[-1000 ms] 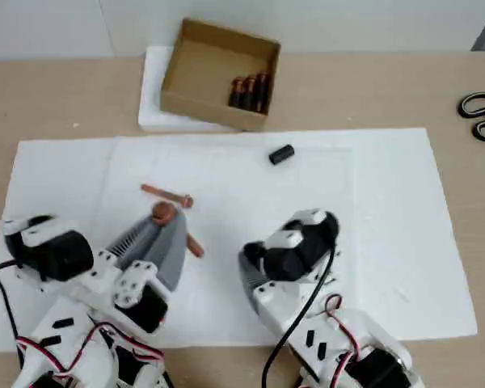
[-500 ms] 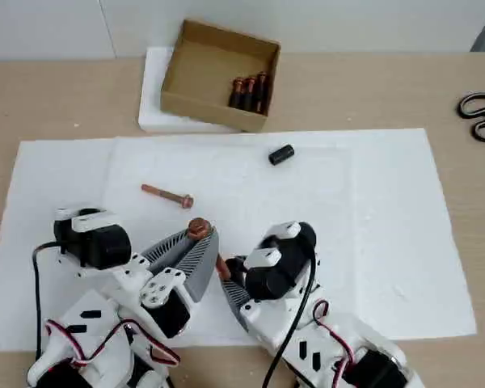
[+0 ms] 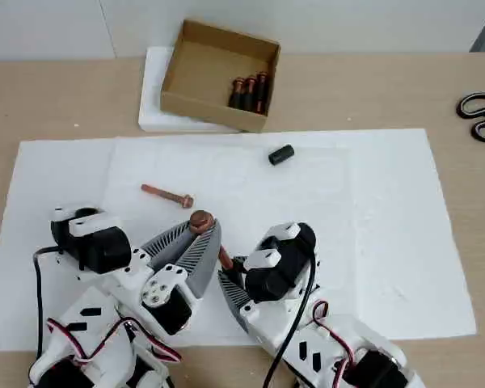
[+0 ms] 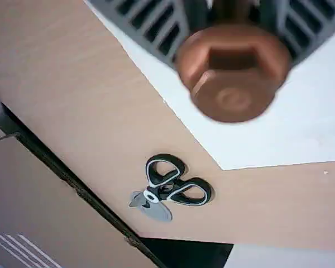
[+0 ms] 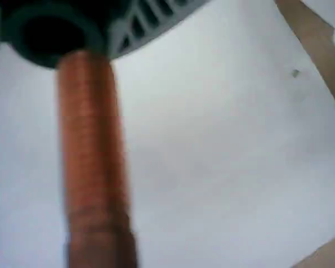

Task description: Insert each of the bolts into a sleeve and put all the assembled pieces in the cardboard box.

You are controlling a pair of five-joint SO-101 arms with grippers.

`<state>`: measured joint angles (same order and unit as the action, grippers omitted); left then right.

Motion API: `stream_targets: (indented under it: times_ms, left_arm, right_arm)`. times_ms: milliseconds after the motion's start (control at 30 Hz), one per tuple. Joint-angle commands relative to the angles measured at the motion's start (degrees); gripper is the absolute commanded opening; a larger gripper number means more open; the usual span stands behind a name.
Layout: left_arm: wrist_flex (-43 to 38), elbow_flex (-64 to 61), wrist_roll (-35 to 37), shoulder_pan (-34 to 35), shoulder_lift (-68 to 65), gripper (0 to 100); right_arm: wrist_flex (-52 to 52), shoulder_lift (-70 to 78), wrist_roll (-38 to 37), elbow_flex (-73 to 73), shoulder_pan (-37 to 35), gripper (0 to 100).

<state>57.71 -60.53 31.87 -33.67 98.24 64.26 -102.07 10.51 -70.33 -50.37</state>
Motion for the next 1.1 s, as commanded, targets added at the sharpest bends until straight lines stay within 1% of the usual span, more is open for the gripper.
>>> stream_targets:
  times_ms: [0, 233, 533, 700, 867, 1067]
  left_arm:
    - [-1.8, 0.3, -0.5, -0.3, 0.2, 1]
    - [-1.8, -3.1, -0.5, -0.3, 0.4, 1]
    - [-1.9, -4.2, -0.5, -0.3, 0.2, 1]
    - [-0.7, -5.1, -0.5, -0.7, 0.4, 1]
    - [3.7, -5.0, -0.5, -5.9, 0.4, 1]
    - [8.0, -4.9, -0.9, -9.8, 0.4, 1]
  right_arm:
    - [-1.0, -0.4, -0.4, 0.5, -0.5, 0.2]
    - [-1.2, -0.5, -0.5, 1.3, -0.6, 0.2]
    - [-1.1, -0.5, -0.6, 3.3, -0.6, 0.2]
    - [-1.2, -0.5, -0.7, 3.3, -0.6, 0.2]
    - [-1.5, -0.5, -0.7, 3.3, -0.6, 0.2]
    - [-1.4, -0.5, -0.7, 3.3, -0.4, 0.2]
